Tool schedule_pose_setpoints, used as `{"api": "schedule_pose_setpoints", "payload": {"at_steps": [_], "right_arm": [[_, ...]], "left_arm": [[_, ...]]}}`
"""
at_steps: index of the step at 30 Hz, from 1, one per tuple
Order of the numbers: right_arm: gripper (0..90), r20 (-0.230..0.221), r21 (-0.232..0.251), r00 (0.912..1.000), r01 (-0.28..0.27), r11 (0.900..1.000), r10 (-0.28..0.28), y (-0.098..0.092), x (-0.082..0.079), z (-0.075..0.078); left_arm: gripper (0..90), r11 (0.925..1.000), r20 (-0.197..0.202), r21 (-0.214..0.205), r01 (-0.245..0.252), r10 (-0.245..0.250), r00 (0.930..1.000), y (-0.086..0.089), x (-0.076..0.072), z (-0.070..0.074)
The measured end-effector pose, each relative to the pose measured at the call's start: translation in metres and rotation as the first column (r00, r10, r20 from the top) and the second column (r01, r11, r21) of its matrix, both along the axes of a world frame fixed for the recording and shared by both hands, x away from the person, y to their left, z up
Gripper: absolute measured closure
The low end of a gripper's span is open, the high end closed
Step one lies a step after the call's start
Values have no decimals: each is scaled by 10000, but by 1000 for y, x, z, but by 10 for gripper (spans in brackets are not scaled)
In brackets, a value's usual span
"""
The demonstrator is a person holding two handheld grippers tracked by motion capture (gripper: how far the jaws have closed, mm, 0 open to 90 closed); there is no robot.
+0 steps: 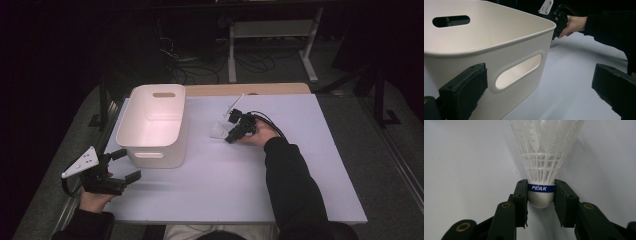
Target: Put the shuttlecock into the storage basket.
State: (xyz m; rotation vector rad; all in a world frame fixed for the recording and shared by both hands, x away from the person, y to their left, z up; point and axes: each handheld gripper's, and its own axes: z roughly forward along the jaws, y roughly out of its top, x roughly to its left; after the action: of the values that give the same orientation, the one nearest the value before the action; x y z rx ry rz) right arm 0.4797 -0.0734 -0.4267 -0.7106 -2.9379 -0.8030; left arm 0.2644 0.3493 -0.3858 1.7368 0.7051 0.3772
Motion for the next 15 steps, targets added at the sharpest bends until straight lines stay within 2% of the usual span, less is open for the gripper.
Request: {"api": "schedule_pose_setpoints", "payload": {"at_steps": [15], "right_arm": [[640, 231, 98, 9996, 158, 9998, -160, -8, -4, 13]], "left_arm": [[0, 10000, -4, 11, 10, -10, 10000, 0, 0, 0]]}}
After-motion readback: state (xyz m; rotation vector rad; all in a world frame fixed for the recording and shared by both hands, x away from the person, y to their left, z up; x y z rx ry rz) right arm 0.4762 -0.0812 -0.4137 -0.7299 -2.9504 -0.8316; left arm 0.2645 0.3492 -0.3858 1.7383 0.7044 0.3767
